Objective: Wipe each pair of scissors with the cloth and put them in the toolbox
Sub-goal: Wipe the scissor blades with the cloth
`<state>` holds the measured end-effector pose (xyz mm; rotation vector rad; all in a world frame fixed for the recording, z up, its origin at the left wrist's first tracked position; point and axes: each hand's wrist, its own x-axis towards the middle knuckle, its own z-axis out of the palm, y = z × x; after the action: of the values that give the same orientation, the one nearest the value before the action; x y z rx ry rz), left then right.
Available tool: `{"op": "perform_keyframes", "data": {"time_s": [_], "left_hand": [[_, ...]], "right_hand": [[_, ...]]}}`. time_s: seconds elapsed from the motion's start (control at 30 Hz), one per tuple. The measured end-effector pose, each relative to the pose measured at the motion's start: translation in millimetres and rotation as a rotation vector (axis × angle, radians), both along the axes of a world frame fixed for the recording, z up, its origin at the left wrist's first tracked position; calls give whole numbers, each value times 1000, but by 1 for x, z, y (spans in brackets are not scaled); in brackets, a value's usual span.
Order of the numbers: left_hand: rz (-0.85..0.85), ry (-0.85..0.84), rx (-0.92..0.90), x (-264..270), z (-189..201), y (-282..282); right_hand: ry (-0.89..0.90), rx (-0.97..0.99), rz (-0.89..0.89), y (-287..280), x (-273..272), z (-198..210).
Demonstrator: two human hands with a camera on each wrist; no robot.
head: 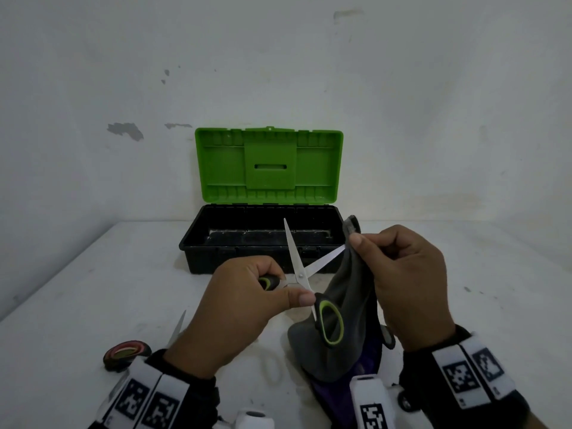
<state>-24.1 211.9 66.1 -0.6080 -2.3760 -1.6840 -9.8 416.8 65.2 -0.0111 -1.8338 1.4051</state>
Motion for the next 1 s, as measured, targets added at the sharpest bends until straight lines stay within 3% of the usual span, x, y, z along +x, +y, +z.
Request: {"op": "perform_keyframes", "data": {"time_s": [0.27, 0.4, 0.5, 0.83, 1.0], "left_hand": [[-92, -105, -51, -6, -5, -7], [-129, -223, -119, -14, -11, -22], [-117, -222, -151, -18, -12, -31], [-96, -425, 381, -13, -9, -24], [-62, -467, 617, -6, -10, -6]], "right_hand": [[-96, -223, 54, 29, 0, -2], [-181, -229, 52, 44, 3, -10], [-209, -215, 27, 54, 4, -13], [-206, -137, -15, 67, -5, -5], [-166, -39, 96, 46, -3, 1]]}}
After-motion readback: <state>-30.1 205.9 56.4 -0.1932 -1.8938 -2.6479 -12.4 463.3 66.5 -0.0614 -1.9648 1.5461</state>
